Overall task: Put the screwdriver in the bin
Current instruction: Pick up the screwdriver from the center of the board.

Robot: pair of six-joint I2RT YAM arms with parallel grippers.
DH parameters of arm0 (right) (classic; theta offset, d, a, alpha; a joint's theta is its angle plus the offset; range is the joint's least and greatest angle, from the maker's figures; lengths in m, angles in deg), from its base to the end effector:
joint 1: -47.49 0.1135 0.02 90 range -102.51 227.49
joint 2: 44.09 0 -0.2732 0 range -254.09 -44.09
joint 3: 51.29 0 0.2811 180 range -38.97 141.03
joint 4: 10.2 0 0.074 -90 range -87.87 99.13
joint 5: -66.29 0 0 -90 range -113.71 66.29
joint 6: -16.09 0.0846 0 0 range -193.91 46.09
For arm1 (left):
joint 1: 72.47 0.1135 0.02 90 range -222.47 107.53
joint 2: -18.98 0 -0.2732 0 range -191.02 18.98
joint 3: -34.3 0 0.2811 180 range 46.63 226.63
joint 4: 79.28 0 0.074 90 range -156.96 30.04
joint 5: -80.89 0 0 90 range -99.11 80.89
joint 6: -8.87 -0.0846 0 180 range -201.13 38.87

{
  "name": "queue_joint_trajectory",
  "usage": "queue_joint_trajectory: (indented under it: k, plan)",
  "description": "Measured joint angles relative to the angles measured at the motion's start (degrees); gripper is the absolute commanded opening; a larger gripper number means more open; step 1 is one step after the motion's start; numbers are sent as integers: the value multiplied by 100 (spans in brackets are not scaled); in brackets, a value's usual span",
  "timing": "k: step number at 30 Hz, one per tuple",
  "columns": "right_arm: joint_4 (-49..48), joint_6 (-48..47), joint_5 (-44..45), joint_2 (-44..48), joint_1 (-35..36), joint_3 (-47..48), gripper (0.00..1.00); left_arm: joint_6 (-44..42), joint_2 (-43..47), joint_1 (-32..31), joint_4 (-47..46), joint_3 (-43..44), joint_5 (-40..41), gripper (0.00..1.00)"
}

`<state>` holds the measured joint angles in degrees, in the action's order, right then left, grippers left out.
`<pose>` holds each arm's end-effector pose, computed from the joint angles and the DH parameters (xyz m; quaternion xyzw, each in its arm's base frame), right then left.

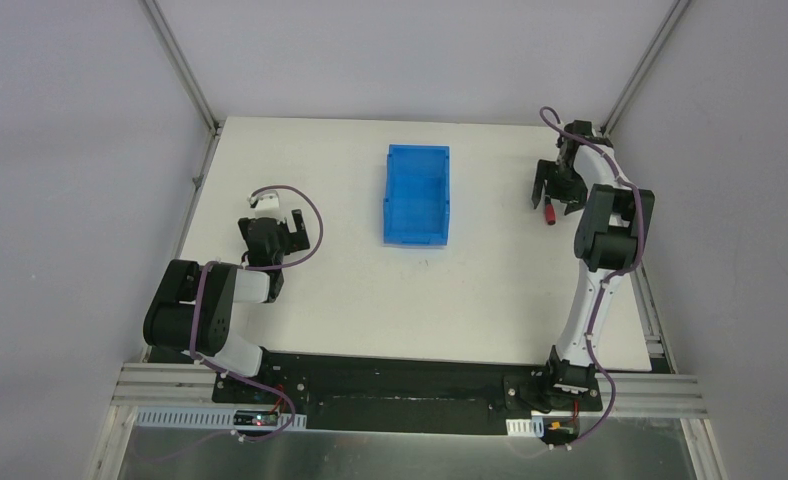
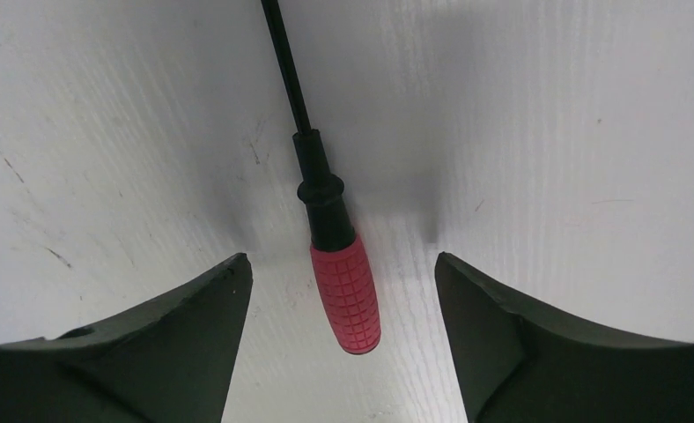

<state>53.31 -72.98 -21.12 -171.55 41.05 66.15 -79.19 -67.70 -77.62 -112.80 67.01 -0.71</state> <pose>0.5043 -0.0608 0.1294 0.0668 0.9872 -0.0292 0.1420 0.3171 -0.0162 0.1038 -0.0188 0.8200 0.0249 0.5715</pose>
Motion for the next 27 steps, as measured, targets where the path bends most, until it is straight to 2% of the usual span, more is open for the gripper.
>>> queue_joint_trajectory:
  k: [8,20,27]
  plan:
    - [-20,2,-68,-140,0,-4,67,0,0,0,0,0,0,99]
    - [-138,-7,-70,-140,33,-42,19,-2,0,0,0,0,0,99]
    - [-199,-24,-68,-87,39,-105,15,0,0,0,0,0,0,99]
